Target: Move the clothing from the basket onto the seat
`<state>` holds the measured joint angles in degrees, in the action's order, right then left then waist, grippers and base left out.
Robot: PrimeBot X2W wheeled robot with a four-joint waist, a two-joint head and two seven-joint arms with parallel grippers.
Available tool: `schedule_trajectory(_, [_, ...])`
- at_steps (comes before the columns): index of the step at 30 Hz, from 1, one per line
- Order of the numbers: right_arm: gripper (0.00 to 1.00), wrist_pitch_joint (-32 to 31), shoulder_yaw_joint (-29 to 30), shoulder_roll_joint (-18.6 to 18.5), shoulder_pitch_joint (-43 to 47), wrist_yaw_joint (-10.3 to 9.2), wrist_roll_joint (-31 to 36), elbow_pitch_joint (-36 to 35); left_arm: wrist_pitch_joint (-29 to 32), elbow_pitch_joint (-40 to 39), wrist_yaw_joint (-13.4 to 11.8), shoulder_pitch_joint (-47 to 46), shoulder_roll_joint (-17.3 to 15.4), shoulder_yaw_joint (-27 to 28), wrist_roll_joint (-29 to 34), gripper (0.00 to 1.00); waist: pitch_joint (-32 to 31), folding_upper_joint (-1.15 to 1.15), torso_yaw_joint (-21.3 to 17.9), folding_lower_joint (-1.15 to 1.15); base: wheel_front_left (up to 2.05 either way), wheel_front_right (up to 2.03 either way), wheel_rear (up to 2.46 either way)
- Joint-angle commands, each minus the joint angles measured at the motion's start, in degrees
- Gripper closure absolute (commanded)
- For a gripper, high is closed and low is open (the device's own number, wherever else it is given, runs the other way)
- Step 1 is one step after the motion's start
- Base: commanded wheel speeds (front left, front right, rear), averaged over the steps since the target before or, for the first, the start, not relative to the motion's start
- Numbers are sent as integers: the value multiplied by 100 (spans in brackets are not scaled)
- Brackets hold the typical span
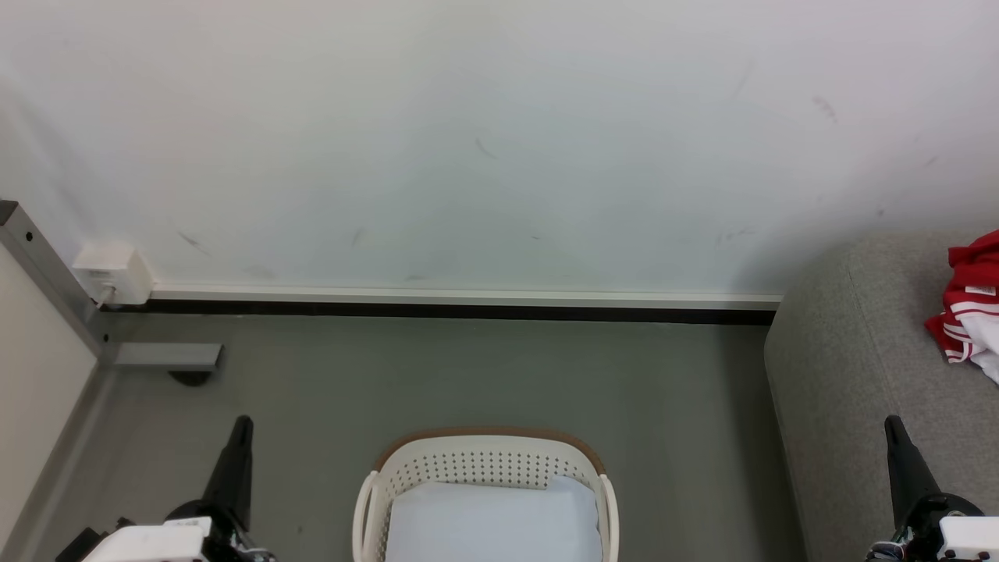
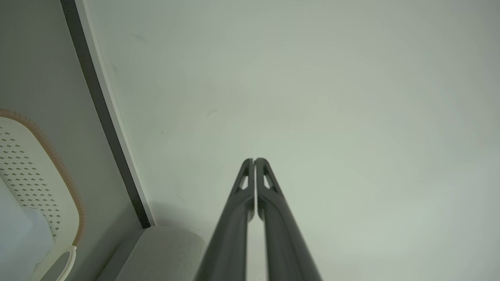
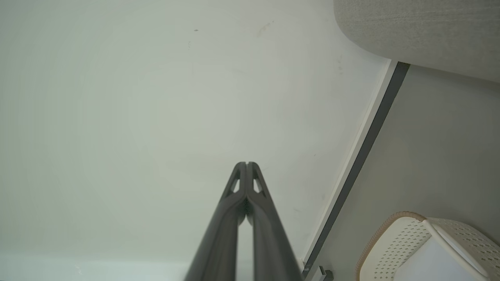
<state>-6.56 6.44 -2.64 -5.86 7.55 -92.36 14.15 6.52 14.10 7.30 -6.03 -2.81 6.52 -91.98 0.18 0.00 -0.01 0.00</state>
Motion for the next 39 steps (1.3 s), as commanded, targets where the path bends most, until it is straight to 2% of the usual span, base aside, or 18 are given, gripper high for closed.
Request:
schedule_trajectory(1, [100, -17, 21, -44, -78, -12, -10, -27, 26, -17, 36, -41, -11, 17, -76, 100, 0, 0, 1, 0, 0, 0, 0])
schedule_trajectory(39, [100, -16, 19, -43, -77, -12, -11, -27, 25, -19, 35, -40, -11, 15, -78, 100, 0, 0, 1, 0, 0, 0, 0])
